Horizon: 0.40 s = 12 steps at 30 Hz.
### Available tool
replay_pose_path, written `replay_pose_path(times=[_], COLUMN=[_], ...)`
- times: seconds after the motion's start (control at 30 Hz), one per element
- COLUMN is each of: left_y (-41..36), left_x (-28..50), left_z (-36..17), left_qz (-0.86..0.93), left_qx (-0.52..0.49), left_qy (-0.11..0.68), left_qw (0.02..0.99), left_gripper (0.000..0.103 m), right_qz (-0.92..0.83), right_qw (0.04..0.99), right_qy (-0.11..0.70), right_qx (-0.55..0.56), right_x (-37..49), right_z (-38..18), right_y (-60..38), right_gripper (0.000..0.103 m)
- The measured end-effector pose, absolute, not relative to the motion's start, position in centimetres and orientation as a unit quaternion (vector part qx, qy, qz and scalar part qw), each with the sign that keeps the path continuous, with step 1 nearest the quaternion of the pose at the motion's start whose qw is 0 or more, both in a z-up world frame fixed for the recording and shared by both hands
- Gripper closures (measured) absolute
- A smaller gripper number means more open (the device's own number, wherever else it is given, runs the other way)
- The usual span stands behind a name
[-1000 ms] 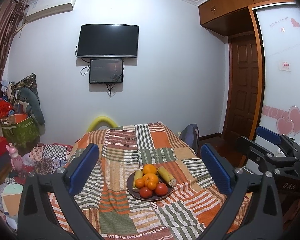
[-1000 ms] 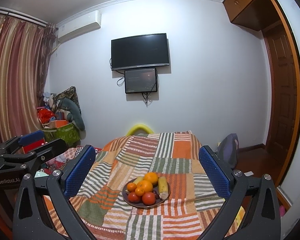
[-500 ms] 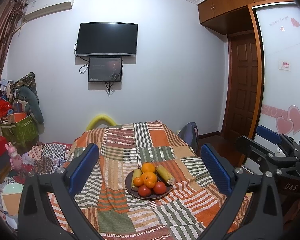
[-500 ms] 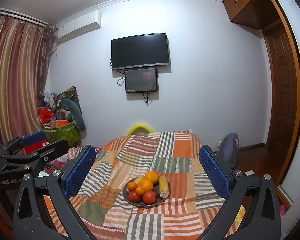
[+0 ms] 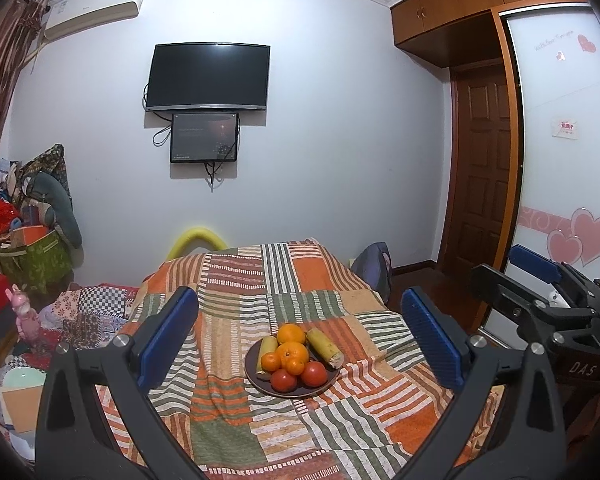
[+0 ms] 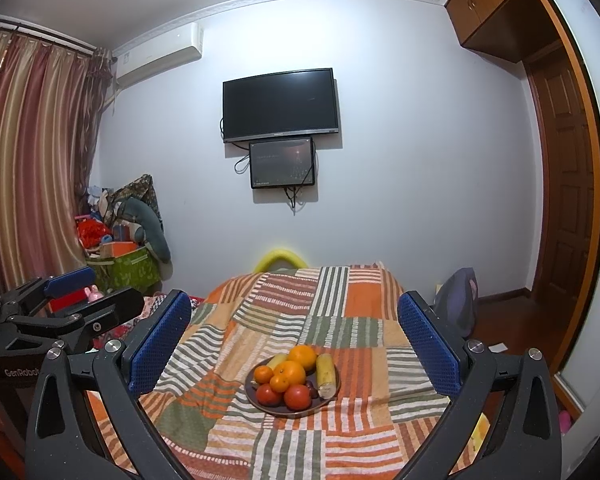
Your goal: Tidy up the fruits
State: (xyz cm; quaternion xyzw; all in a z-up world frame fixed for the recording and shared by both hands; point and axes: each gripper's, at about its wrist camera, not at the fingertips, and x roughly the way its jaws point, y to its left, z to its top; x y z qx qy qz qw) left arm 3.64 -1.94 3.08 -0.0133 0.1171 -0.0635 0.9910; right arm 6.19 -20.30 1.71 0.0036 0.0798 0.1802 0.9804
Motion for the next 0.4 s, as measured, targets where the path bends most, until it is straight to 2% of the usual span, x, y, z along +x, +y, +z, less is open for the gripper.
replay_pose_path(times=[0.4], left_y=[-1.81], left_x=[4.37], left_z=[2.64], left_qz=[-0.072], left_qx=[-0.02], left_qy=[0.134], left_qw=[0.988], left_gripper=[0.0], right_qz=[0.178], right_qw=[0.98], right_qy=[0.084], right_qx=[0.003], right_x=[6.7], right_z=[1.76], right_y=[-20.54], right_gripper=[0.0])
